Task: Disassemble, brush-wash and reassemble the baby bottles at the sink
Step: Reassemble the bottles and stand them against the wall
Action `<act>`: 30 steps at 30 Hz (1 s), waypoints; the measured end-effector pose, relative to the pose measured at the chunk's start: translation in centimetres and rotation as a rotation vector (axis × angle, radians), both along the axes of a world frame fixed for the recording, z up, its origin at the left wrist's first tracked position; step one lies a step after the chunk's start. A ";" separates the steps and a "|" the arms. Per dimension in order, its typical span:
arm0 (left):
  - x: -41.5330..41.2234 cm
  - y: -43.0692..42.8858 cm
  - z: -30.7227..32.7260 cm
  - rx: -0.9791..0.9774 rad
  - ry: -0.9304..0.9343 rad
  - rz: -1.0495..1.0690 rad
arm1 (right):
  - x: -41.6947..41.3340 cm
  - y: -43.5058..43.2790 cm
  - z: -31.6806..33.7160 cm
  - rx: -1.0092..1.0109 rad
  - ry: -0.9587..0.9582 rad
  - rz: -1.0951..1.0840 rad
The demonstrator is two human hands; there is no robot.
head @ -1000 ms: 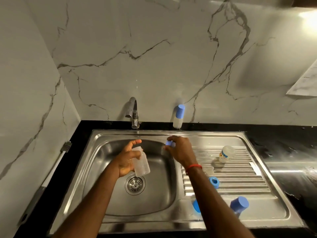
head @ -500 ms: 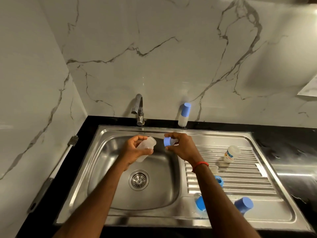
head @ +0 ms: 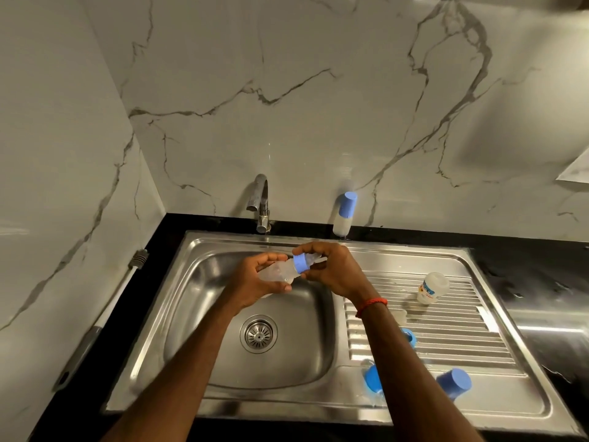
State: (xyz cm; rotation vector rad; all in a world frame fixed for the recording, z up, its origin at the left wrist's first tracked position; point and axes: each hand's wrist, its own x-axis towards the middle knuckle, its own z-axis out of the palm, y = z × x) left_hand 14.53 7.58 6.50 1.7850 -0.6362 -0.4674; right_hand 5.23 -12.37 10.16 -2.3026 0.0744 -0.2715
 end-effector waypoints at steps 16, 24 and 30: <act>0.1 -0.4 0.3 0.000 -0.065 -0.016 | -0.2 0.9 0.2 -0.059 -0.045 0.097; -0.5 -0.3 0.1 0.020 -0.060 -0.045 | 0.1 1.2 -0.5 -0.074 0.135 0.007; -0.9 -0.5 -0.1 0.007 -0.097 -0.055 | -0.2 2.2 -0.1 -0.039 0.238 -0.130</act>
